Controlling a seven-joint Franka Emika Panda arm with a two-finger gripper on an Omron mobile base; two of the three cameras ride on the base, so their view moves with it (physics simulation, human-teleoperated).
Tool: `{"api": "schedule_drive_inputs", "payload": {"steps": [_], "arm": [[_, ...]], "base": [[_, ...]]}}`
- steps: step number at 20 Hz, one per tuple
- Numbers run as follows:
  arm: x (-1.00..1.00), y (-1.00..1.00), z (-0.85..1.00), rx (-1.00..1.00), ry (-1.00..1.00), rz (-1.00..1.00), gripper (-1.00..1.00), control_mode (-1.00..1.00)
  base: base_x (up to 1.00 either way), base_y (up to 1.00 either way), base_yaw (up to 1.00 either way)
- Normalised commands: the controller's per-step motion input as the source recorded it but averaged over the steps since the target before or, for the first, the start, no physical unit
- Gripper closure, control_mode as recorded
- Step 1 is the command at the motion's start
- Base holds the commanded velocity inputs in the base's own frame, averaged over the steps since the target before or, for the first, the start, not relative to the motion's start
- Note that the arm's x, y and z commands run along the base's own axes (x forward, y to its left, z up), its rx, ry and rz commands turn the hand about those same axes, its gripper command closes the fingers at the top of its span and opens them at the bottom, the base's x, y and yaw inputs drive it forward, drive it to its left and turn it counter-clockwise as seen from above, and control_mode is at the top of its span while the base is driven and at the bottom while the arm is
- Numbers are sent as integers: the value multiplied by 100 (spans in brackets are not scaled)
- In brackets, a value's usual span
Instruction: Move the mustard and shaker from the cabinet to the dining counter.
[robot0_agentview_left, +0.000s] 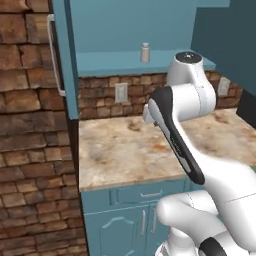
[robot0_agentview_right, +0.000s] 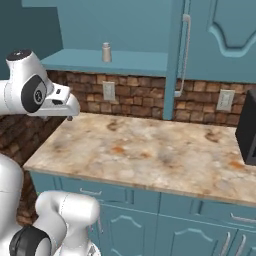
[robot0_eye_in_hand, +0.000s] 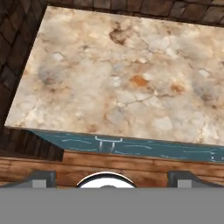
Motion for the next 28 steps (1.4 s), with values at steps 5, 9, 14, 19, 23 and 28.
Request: {"api": "schedule_drive_inputs", "payload": {"steps": [5, 9, 14, 19, 23, 28], "arm": [[0, 0, 0, 0, 0, 0, -100, 100], [0, 0, 0, 0, 0, 0, -100, 100], [-19, -1, 30, 7, -10, 0, -100, -100], [-48, 0, 57, 5, -39, 0, -100, -100], [-2, 0, 49, 0, -38, 0, -100, -100], [10, 0, 59, 0, -25, 0, -100, -100]], "base": [[73, -21, -12], [54, -15, -11], [3, -1, -1], [0, 0, 0], [0, 0, 0], [0, 0, 0]]}}
